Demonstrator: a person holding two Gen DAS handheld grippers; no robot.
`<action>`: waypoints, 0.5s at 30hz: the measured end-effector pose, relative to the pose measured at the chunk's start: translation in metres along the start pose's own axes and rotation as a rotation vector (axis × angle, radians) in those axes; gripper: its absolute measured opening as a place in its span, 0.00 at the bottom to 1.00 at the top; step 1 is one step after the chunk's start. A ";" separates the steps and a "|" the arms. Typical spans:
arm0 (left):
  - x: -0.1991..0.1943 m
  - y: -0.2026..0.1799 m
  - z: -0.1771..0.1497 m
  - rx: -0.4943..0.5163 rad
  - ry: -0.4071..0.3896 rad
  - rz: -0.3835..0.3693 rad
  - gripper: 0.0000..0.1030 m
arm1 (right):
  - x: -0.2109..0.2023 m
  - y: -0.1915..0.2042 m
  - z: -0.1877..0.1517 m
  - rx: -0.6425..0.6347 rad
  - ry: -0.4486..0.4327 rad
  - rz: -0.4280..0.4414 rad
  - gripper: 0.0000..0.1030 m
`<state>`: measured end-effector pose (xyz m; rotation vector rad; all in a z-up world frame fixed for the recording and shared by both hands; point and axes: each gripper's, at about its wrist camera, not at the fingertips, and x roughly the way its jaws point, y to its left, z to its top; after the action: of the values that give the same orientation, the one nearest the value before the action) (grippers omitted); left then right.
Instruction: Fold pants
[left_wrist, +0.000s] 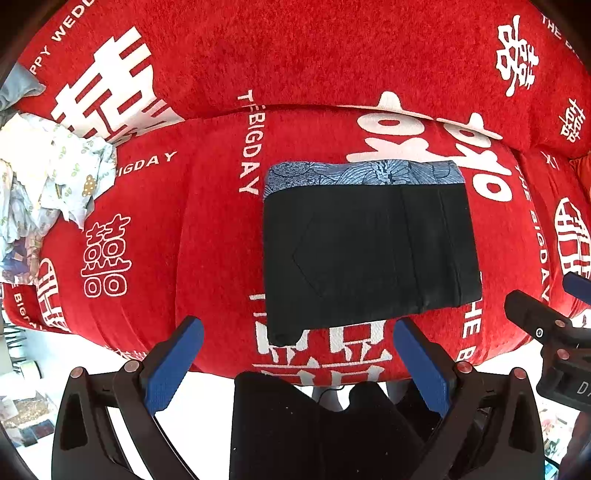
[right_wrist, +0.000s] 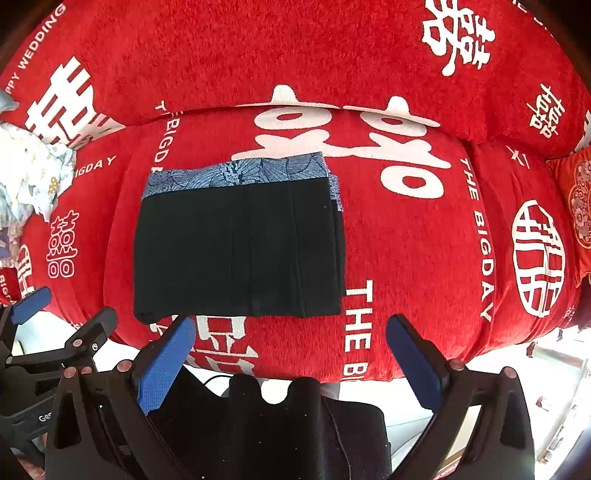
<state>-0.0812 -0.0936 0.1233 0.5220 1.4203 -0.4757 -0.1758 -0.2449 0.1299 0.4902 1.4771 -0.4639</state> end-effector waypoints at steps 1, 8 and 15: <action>0.000 0.000 0.000 0.000 0.002 -0.002 1.00 | 0.000 0.001 0.000 -0.002 0.001 -0.001 1.00; 0.001 0.002 0.000 -0.002 0.006 0.000 1.00 | 0.002 0.003 0.002 -0.013 0.005 -0.002 1.00; 0.001 0.002 0.001 -0.005 0.006 -0.007 1.00 | 0.003 0.005 0.004 -0.024 0.007 -0.003 1.00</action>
<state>-0.0795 -0.0925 0.1222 0.5148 1.4294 -0.4764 -0.1691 -0.2433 0.1275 0.4714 1.4885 -0.4467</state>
